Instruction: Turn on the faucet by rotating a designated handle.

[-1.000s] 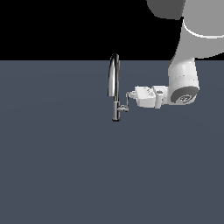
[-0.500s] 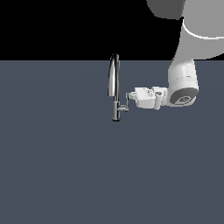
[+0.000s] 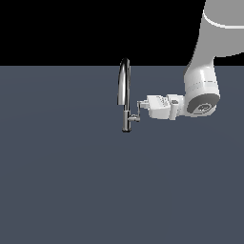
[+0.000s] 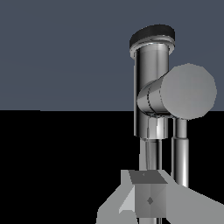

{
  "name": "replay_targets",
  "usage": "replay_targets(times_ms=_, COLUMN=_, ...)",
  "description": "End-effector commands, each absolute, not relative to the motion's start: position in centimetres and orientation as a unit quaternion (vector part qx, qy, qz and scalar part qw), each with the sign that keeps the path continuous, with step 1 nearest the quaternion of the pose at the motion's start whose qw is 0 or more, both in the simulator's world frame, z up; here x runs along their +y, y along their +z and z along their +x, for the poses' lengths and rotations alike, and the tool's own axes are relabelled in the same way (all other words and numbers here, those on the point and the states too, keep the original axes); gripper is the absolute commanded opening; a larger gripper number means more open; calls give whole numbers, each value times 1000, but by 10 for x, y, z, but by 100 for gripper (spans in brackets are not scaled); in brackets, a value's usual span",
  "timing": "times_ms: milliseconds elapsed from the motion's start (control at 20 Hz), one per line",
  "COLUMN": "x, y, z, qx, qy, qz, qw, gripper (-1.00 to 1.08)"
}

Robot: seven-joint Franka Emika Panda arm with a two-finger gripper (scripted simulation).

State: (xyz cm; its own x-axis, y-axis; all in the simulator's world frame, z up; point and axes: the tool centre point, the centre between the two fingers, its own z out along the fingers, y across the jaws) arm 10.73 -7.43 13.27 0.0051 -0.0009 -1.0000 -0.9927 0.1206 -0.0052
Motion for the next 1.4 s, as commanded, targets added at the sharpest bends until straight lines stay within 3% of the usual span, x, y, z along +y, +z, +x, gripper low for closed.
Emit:
replay_targets(times_ms=0, x=-74, y=134, z=102, qx=528, qy=467, qz=-470, qw=530, gripper=-100)
replay_targets(times_ms=600, x=-66, y=137, z=84, qx=527, qy=468, qz=-471, qw=530, gripper=-100)
replay_targets(times_ms=1350, x=-65, y=115, z=37, qx=528, qy=467, qz=-470, qw=531, gripper=-100)
